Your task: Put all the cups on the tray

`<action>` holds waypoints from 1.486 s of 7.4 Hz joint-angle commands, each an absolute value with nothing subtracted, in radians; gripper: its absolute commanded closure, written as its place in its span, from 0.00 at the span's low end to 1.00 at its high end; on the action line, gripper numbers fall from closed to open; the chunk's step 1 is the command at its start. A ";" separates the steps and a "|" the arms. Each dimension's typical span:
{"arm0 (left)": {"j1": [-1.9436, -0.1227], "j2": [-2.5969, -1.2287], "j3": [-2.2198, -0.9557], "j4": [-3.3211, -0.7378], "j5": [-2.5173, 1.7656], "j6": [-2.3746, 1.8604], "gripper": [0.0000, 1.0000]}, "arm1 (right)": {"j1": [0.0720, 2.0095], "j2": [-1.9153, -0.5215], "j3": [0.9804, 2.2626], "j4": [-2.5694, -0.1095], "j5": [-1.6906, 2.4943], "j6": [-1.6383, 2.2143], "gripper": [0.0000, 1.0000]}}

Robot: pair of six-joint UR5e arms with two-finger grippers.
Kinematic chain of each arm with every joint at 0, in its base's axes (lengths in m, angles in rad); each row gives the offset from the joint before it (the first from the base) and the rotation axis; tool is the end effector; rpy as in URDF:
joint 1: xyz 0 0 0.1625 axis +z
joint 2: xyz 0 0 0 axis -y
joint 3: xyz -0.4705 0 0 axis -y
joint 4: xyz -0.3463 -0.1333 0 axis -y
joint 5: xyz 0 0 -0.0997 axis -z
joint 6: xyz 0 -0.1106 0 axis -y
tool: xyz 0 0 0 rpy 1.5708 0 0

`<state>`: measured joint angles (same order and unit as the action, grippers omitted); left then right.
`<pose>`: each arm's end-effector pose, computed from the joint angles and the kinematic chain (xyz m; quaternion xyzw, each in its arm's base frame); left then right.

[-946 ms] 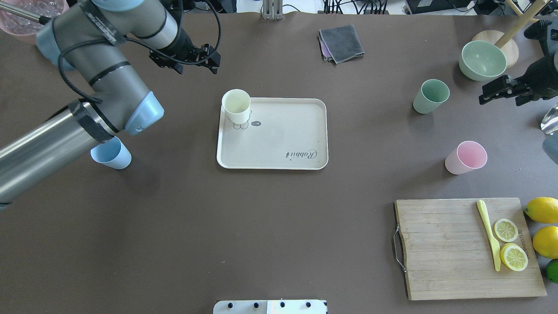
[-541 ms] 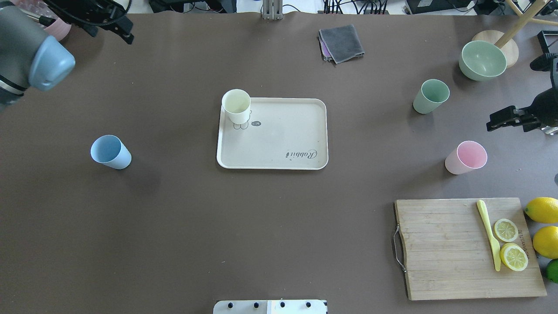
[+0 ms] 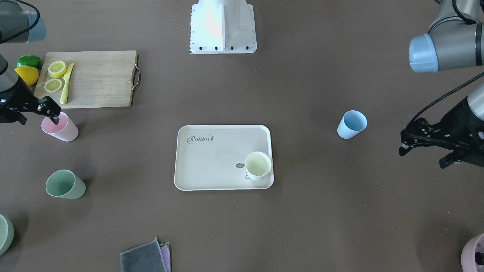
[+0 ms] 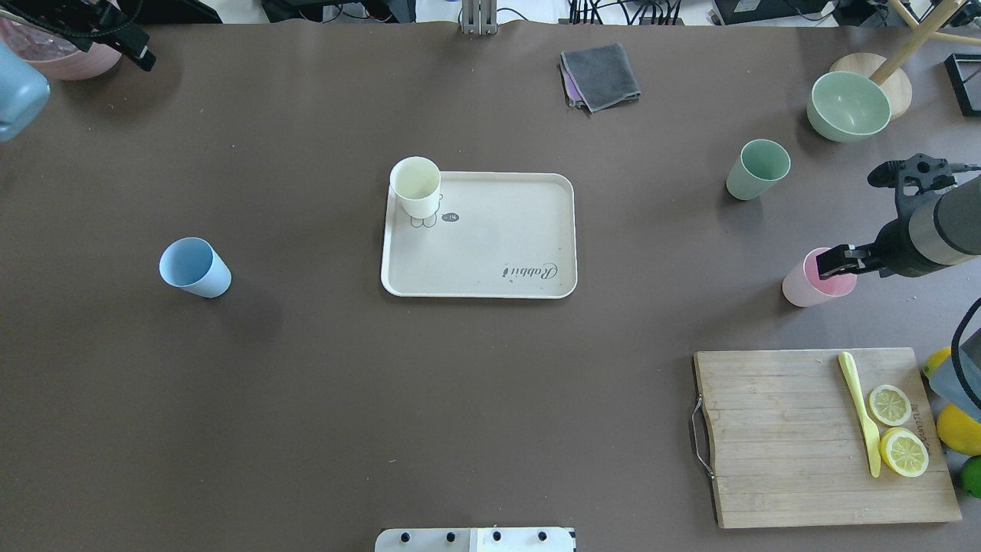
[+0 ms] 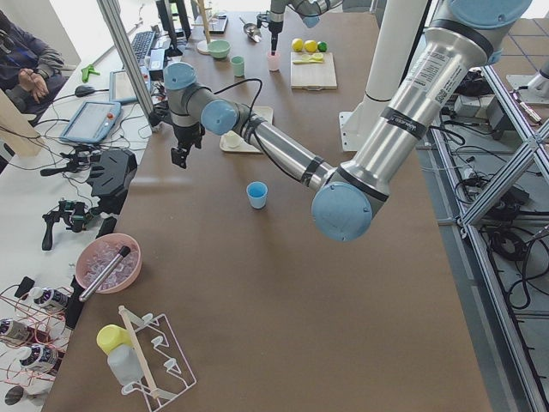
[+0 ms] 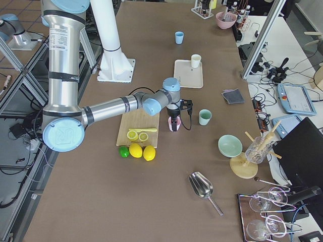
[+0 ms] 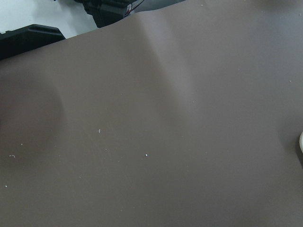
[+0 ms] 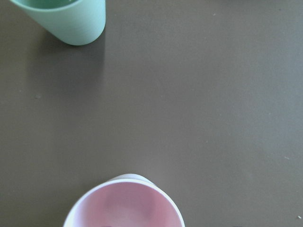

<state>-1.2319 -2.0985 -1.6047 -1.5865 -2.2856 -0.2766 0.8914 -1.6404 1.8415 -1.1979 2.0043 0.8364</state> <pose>0.1618 -0.6419 0.4002 0.1526 0.4004 0.1275 0.8945 -0.2119 -0.4006 0.5928 0.0590 -0.3398 0.0128 0.9385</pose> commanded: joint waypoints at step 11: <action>-1.229 -2.094 -1.571 -1.603 -2.286 -0.275 0.02 | 0.742 -1.179 1.844 -1.469 1.983 1.177 1.00</action>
<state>-1.2303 -2.0943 -1.5751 -1.6012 -2.2856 -0.2742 0.8288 -1.3240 1.8550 -1.3640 2.0434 1.0491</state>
